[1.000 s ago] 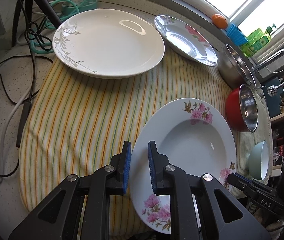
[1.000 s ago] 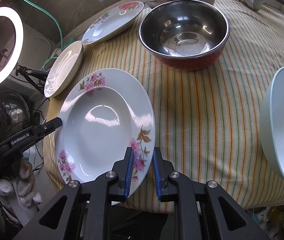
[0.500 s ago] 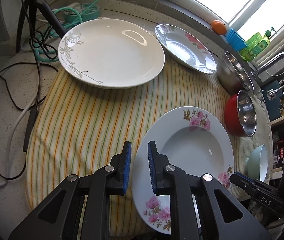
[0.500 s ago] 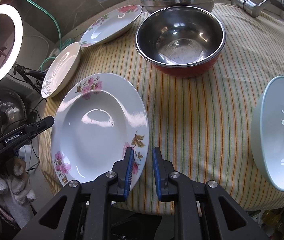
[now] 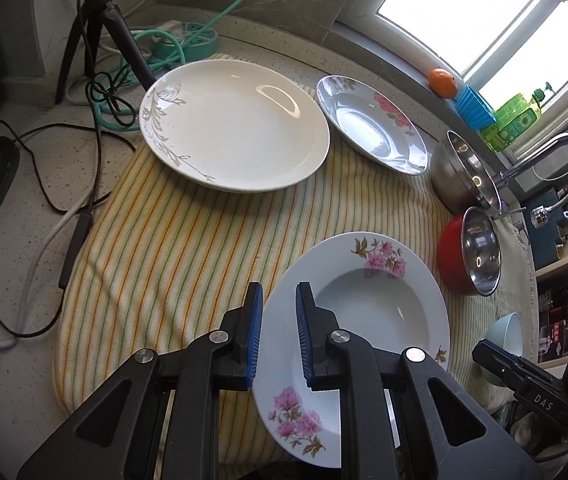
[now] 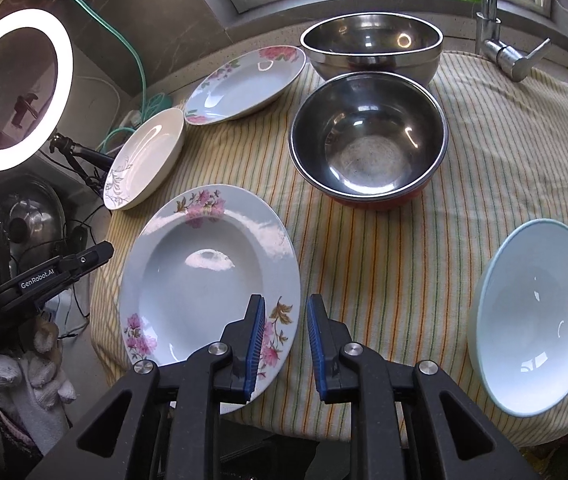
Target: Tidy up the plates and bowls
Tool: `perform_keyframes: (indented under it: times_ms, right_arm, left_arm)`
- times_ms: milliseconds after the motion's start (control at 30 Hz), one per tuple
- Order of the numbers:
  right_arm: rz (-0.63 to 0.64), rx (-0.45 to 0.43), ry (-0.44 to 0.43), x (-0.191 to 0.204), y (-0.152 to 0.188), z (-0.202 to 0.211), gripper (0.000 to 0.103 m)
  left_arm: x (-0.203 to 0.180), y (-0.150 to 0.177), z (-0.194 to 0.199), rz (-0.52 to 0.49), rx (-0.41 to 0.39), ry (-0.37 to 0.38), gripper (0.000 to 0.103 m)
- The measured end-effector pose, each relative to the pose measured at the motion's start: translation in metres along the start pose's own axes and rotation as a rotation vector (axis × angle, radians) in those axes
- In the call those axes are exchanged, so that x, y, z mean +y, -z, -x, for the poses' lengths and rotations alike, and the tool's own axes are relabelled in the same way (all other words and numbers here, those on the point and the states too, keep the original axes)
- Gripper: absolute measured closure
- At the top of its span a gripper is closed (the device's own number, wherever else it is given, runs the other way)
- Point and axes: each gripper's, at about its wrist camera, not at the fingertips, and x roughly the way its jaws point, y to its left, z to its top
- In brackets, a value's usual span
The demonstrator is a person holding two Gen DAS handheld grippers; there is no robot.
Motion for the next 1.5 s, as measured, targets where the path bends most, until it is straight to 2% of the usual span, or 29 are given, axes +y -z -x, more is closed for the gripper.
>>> perform_keyframes:
  times_ms: [200,300,367,533,1033,1400,1500]
  right_arm:
    - [0.056,-0.064,-0.030,0.010,-0.013,0.020,0.082]
    - [0.075,-0.091,-0.047,0.015,-0.021,0.026,0.076]
    - [0.087,-0.109,-0.060,0.019,-0.026,0.030,0.075]
    - [0.146,-0.115,-0.090,0.039,-0.048,0.029,0.075]
    - [0.269,-0.031,-0.182,0.112,-0.133,-0.006,0.074]
    - [0.364,0.065,-0.213,0.149,-0.204,-0.074,0.074]
    - [0.370,0.120,-0.230,0.152,-0.218,-0.100,0.074]
  left_arm:
    - [-0.001,0.002,0.007,0.022,-0.019,-0.004,0.088]
    - [0.002,0.001,0.011,0.037,-0.030,-0.012,0.088]
    - [0.005,0.000,0.014,0.050,-0.042,-0.019,0.088]
    - [0.021,-0.003,0.019,0.092,-0.068,-0.037,0.088]
    - [0.063,-0.025,0.024,0.233,-0.132,-0.050,0.088]
    - [0.071,-0.035,0.006,0.362,-0.169,-0.028,0.088]
    - [0.072,-0.036,-0.001,0.397,-0.165,-0.018,0.088]
